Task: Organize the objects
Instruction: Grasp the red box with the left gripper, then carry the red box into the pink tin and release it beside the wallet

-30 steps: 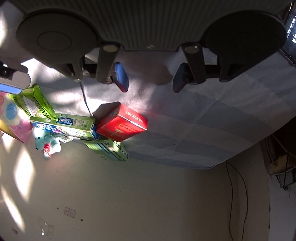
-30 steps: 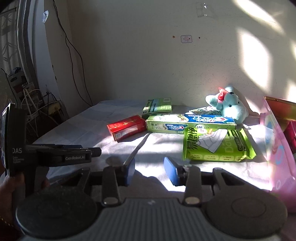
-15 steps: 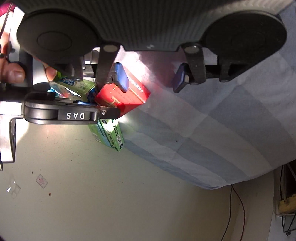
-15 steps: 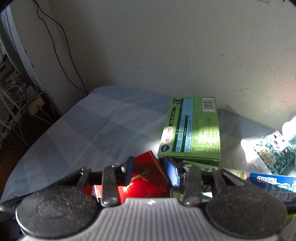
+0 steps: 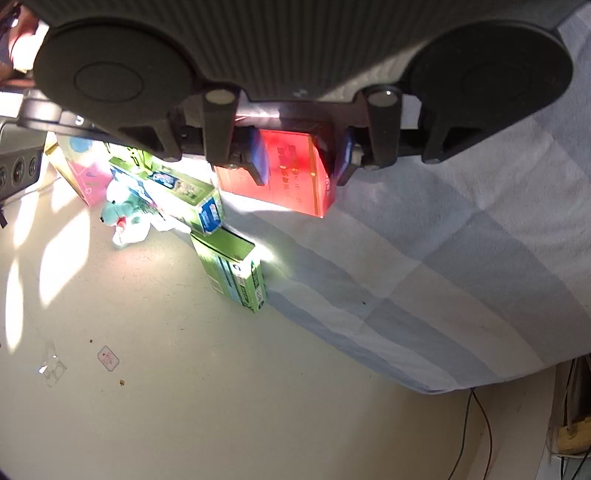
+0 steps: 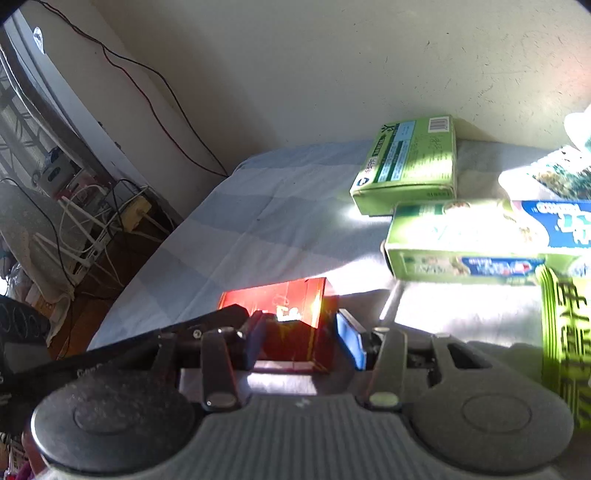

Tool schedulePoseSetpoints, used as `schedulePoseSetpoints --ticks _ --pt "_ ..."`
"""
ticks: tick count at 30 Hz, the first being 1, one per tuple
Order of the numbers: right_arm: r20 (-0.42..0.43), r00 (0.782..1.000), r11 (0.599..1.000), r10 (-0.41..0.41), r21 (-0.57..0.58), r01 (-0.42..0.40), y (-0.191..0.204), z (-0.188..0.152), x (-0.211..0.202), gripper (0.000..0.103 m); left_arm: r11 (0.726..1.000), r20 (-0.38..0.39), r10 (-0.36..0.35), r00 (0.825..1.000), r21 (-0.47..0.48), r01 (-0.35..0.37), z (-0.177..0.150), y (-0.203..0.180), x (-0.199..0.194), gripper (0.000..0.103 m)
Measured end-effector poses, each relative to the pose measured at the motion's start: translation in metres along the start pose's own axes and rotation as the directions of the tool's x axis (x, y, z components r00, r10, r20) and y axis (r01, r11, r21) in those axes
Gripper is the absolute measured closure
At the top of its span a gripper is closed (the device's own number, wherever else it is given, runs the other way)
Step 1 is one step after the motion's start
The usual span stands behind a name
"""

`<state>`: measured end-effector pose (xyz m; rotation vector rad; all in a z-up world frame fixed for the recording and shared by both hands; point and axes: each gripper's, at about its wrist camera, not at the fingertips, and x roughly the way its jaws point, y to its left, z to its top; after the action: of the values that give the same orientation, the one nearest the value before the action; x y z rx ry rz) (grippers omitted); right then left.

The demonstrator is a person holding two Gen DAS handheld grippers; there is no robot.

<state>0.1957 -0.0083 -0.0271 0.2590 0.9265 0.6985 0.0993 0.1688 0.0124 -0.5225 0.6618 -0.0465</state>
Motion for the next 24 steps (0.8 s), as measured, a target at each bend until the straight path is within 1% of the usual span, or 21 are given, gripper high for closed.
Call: schedulePoseSetpoints --ticks 4,5,10,14,15,16,19,22,24 --pt "0.031 0.999 0.998 -0.022 -0.055 0.024 0.004 -0.029 -0.03 0.056 0.999 -0.028 -0.023 0.999 0.049 0.024 -0.017 -0.015 -0.009 0.062" --pt "0.034 0.999 0.997 -0.03 -0.068 0.032 0.006 -0.035 -0.036 0.053 0.998 -0.037 -0.035 0.999 0.055 0.037 -0.022 -0.017 -0.008 0.062" --pt "0.071 0.994 0.986 -0.082 -0.139 0.091 0.009 -0.073 -0.074 0.047 0.989 -0.078 -0.083 0.994 0.115 0.091 -0.052 -0.041 -0.021 0.062" --pt "0.106 0.986 0.978 -0.126 -0.151 0.142 0.0 -0.108 -0.115 0.044 0.97 -0.118 -0.121 0.986 0.195 0.143 -0.08 -0.07 -0.03 0.062" --pt "0.12 0.983 0.976 -0.138 -0.153 0.156 -0.003 -0.116 -0.125 0.044 0.962 -0.125 -0.131 0.983 0.222 0.157 -0.086 -0.08 -0.03 0.062" --pt "0.138 0.979 0.974 -0.15 -0.148 0.17 -0.006 -0.125 -0.136 0.044 0.955 -0.133 -0.14 0.981 0.244 0.169 -0.092 -0.088 -0.03 0.061" --pt "0.177 0.964 0.965 -0.199 -0.138 0.224 -0.012 -0.143 -0.159 0.044 0.933 -0.181 -0.178 0.967 0.281 0.224 -0.106 -0.11 -0.029 0.061" --pt "0.248 0.933 0.944 -0.262 -0.135 0.301 -0.017 -0.158 -0.182 0.046 0.909 -0.192 -0.203 0.96 0.328 0.258 -0.11 -0.132 -0.03 0.061" --pt "0.305 0.909 0.935 -0.283 -0.124 0.333 -0.019 -0.157 -0.198 0.046 0.887 -0.17 -0.227 0.959 0.37 0.275 -0.108 -0.153 -0.036 0.061"
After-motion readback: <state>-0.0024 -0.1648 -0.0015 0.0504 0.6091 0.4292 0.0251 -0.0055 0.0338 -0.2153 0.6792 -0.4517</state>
